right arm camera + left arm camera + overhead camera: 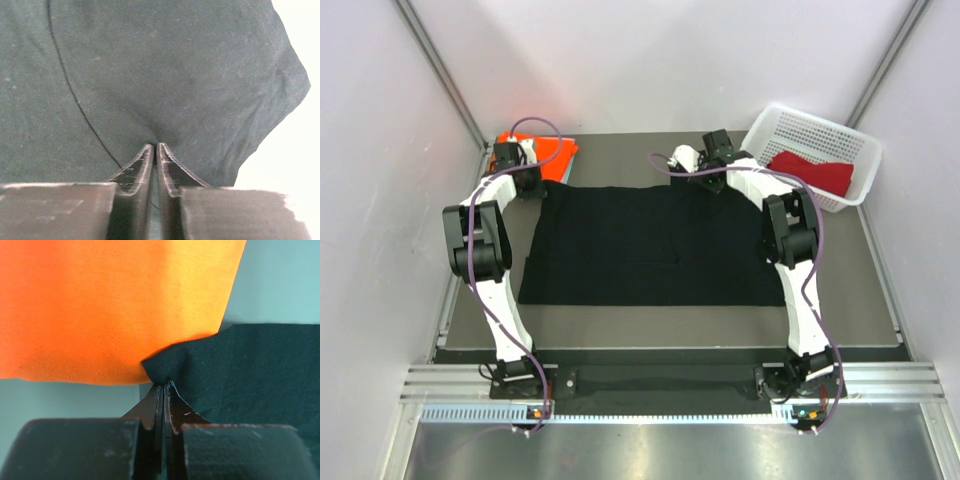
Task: Fold and stack the t-shirts
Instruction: Fold the tshirt
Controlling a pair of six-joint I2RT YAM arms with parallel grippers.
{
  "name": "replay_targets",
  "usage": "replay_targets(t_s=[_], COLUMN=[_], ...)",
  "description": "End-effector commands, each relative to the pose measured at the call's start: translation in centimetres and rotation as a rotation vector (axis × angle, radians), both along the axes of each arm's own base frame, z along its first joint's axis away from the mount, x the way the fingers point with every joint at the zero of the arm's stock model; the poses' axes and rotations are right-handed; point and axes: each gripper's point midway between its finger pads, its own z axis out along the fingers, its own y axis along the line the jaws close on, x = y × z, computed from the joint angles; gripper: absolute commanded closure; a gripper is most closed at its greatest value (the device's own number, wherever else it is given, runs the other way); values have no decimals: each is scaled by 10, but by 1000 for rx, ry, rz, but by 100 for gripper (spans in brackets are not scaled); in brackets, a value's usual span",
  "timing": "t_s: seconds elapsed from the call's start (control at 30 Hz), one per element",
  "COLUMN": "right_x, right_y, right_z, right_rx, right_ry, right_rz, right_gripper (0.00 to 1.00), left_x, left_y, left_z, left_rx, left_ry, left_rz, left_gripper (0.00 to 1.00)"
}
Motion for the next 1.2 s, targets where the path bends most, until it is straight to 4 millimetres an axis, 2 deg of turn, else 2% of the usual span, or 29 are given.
replay_targets(t_s=[0.0,0.1,0.13,0.17,0.2,0.23,0.27,0.37,0.4,0.43,0.47,0.5,0.57,0.6,0.7,0.8,0.97,1.1,1.17], right_x=[11,18,21,22,23,22,24,13,8,5,-1,-5,-9,-18,-27,-28,-24,-25,-25], right_y=[-2,-9,-15,-16,-21,-20,-18,-23,-28,-29,-32,-31,-32,-33,-31,-31,-27,-21,-20], right_z=[0,12,25,29,37,56,66,80,76,81,74,82,85,84,84,80,71,75,82], right_rx=[-5,-18,-35,-35,-43,-18,3,17,-2,10,6,14,24,20,30,32,29,39,51], right_ry=[-45,-105,-143,-167,-196,-232,-267,-296,-291,-299,-287,-302,-330,-328,-336,-345,-351,-387,-419], right_rz=[-10,-60,-100,-119,-151,-178,-196,-269,-297,-319,-330,-336,-354,-356,-361,-373,-367,-386,-409], right_gripper=[100,100,100,100,100,100,100,100,100,100,100,100,100,100,100,100,100,100,100], left_x=[9,9,8,7,7,6,5,2,1,-1,-2,-2,-4,-4,-4,-1,-3,-8,-11], left_y=[2,3,4,4,3,2,3,1,0,1,0,2,4,6,10,15,37,44,46], left_z=[31,33,34,35,38,36,37,38,39,38,37,38,36,35,37,41,48,58,56], left_rx=[30,27,27,25,21,16,12,0,-4,-6,-5,2,9,15,15,33,81,108,115], left_ry=[-76,-75,-76,-75,-81,-78,-78,-77,-77,-73,-71,-73,-66,-62,-68,-81,-77,-98,-104], left_rz=[-3,9,17,22,29,30,35,43,47,50,52,58,65,74,94,115,197,230,243], left_gripper=[100,100,100,100,100,100,100,100,100,100,100,100,100,100,100,100,100,100,100])
